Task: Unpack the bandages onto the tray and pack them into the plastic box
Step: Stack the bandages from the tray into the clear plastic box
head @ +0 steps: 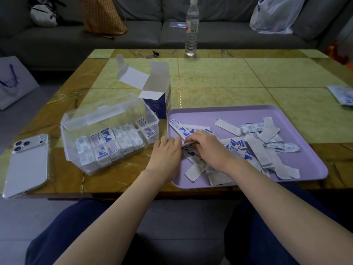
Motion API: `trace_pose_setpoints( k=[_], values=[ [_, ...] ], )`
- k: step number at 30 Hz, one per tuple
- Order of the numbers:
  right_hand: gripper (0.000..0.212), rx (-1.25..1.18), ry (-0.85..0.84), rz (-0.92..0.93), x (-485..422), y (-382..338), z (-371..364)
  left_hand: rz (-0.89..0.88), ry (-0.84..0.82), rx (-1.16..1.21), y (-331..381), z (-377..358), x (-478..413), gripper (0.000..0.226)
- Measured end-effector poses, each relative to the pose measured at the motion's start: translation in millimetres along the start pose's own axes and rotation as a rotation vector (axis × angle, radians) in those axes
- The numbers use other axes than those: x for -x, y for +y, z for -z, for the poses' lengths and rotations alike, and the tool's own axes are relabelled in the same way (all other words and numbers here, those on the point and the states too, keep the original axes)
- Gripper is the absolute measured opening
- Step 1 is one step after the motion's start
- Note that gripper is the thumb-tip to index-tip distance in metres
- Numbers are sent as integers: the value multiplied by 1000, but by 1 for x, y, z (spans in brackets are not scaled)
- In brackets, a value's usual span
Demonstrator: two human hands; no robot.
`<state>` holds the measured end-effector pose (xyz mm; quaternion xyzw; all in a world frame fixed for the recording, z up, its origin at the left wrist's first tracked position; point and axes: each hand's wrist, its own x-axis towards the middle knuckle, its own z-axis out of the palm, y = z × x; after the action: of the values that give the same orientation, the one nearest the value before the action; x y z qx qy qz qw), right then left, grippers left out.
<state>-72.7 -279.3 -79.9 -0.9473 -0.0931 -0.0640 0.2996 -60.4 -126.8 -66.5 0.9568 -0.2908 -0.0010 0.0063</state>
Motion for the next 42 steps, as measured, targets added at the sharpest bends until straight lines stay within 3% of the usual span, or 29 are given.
trace_pose_setpoints(
  k=[6,9,19,29,34,39,42],
  values=[
    [12,-108,106,25,7,-2,4,-5,246,142,-10,18,5,13],
    [18,-142,125,48,7,-5,1,-33,359,269,-21,28,11,5],
    [21,-296,307,129,-3,-49,-1,-12,641,493,-59,46,30,9],
    [18,-348,167,137,-21,-98,-16,242,586,737,-87,58,39,20],
    [19,-393,101,132,-28,-118,-20,242,586,798,-101,61,44,22],
    [47,-270,97,251,-34,-135,-23,311,657,927,-121,66,52,12],
    [51,-144,124,373,-39,-145,-25,337,654,953,-134,65,57,11]
  ],
)
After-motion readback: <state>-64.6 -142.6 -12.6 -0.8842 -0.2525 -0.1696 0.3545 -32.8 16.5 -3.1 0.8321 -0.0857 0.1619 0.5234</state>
